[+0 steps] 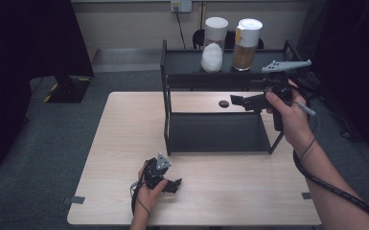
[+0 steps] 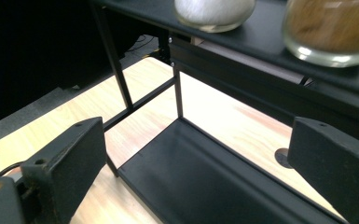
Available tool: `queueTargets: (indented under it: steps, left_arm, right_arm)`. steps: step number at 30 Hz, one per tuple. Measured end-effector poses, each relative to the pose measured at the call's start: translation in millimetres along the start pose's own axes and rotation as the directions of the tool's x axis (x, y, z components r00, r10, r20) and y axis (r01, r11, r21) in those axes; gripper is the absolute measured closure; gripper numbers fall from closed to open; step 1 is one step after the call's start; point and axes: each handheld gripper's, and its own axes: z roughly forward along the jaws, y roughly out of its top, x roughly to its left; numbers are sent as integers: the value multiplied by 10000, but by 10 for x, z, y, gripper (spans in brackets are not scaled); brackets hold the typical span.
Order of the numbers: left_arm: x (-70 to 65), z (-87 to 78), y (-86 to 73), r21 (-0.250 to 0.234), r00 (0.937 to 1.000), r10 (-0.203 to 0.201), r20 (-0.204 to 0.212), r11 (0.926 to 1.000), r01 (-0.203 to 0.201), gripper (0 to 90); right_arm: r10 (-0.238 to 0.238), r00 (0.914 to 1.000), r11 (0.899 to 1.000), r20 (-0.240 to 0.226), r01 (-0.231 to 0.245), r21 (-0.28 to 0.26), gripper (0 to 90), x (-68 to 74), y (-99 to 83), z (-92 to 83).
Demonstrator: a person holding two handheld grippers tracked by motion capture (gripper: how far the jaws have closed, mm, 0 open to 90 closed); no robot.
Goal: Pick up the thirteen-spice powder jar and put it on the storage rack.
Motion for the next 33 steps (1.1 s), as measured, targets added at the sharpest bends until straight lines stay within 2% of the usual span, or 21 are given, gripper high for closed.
queueTargets:
  steps: [18,33]
  left_arm:
    - [0,0,-1,-4,10000,3,-3,10000,-3,0]
    - [-1,1,-2,-9,10000,-5,-3,10000,5,0]
  right_arm:
    - [-110,9992,9999,-377,113,78,34,-39,-487,73]
    - [74,9988,9986,-482,-49,522,34,-112,-925,188]
